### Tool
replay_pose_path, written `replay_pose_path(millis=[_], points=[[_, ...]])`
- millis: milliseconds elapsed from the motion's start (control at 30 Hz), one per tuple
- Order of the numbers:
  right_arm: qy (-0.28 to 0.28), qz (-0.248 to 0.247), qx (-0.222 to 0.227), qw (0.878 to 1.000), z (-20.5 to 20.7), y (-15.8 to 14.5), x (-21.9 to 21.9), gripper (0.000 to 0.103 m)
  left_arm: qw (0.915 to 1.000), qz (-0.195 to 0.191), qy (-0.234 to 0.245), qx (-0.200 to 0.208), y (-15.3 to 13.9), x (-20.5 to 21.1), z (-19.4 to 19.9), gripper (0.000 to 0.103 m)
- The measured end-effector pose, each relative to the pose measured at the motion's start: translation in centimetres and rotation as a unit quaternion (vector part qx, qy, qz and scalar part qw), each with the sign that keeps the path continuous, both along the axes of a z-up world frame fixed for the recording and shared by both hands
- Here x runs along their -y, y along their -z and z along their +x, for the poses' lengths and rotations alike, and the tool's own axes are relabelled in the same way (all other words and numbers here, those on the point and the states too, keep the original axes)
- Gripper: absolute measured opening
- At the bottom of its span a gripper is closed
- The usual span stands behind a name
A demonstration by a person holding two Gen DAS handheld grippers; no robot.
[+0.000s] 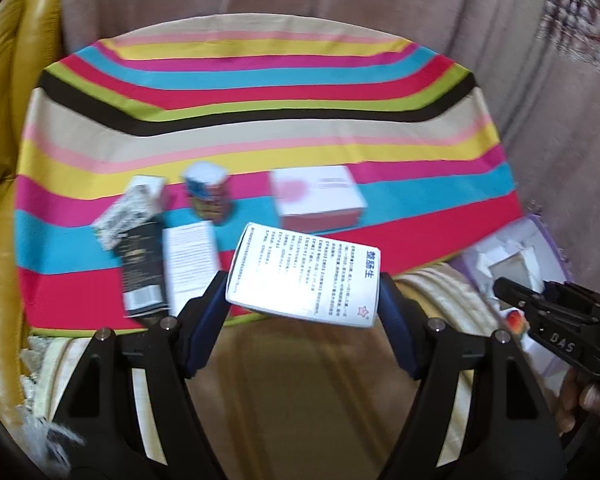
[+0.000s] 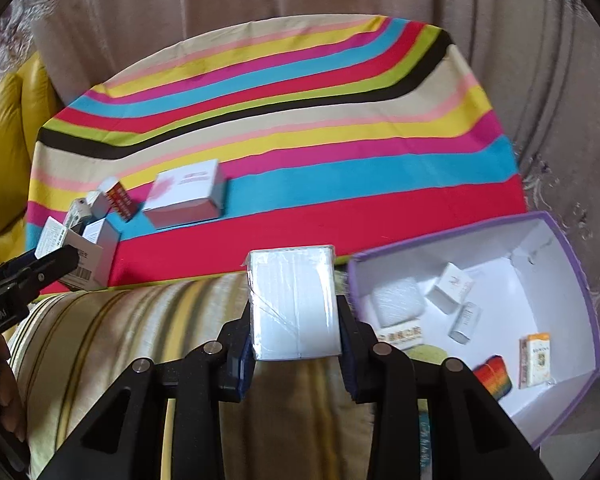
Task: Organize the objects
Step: 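Carry both held items over the purple-rimmed box and open both tools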
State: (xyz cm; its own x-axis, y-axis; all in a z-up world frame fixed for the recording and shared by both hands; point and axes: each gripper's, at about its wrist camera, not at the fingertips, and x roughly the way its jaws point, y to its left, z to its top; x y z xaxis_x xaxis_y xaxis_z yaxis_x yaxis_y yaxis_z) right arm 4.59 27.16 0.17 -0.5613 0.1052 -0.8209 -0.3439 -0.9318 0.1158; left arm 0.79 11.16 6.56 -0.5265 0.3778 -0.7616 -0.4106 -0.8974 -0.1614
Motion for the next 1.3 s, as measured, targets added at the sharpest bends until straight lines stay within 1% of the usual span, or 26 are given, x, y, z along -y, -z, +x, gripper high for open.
replay_pose_path(millis=[167, 367, 467, 633, 767, 1000, 1033, 1067, 1100, 1133, 1167, 1267, 1300], points=[[0.036, 0.008, 0.003, 0.999, 2.2, 0.2, -2.9, 0.036, 0.9986, -0.004, 0.052, -0.004, -0.3, -4.1, 1.2, 0.075], [0.100, 0.024, 0.013, 0.995, 5.3, 0.6, -7.4, 0.036, 0.9938, 0.003, 0.111, -0.002, -0.5, -8.8, 2.2, 0.075], [0.126, 0.035, 0.018, 0.991, 6.5, 0.7, -9.3, 0.036, 0.9897, 0.008, 0.143, 0.002, -0.5, -11.4, 2.8, 0.075], [0.169, 0.044, 0.019, 0.984, 8.5, 0.8, -12.1, 0.036, 0.9834, 0.004, 0.181, 0.010, -0.2, -14.9, 3.6, 0.075], [0.191, 0.051, 0.011, 0.980, 9.6, 0.5, -13.8, 0.036, 0.9772, 0.005, 0.212, 0.007, -0.2, -17.7, 4.6, 0.075], [0.226, 0.060, -0.006, 0.972, 11.5, -0.3, -16.5, 0.037, 0.9676, 0.011, 0.252, 0.007, -0.1, -21.4, 5.6, 0.076], [0.230, 0.060, -0.006, 0.971, 11.7, -0.4, -16.8, 0.038, 0.9660, 0.012, 0.258, 0.004, -0.3, -21.9, 5.9, 0.077], [0.236, 0.058, -0.006, 0.970, 11.8, -0.4, -17.2, 0.043, 0.9645, 0.012, 0.264, 0.004, -0.3, -22.2, 6.1, 0.078], [0.244, 0.056, -0.006, 0.968, 12.0, -0.4, -17.6, 0.045, 0.9627, 0.013, 0.270, 0.006, -0.3, -22.6, 6.2, 0.083], [0.248, 0.055, -0.006, 0.967, 12.2, -0.4, -17.8, 0.051, 0.9616, 0.015, 0.274, 0.007, -0.3, -22.8, 6.2, 0.088], [0.249, 0.054, -0.007, 0.967, 12.2, -0.4, -17.9, 0.055, 0.9617, 0.017, 0.274, 0.007, -0.3, -22.8, 6.3, 0.088], [0.248, 0.053, -0.011, 0.967, 12.4, -0.3, -17.9, 0.062, 0.9624, 0.034, 0.269, 0.009, -0.4, -22.3, 6.0, 0.088], [0.247, 0.051, -0.011, 0.968, 12.3, -0.2, -17.9, 0.063, 0.9617, 0.039, 0.271, 0.010, -0.4, -22.1, 6.0, 0.088]])
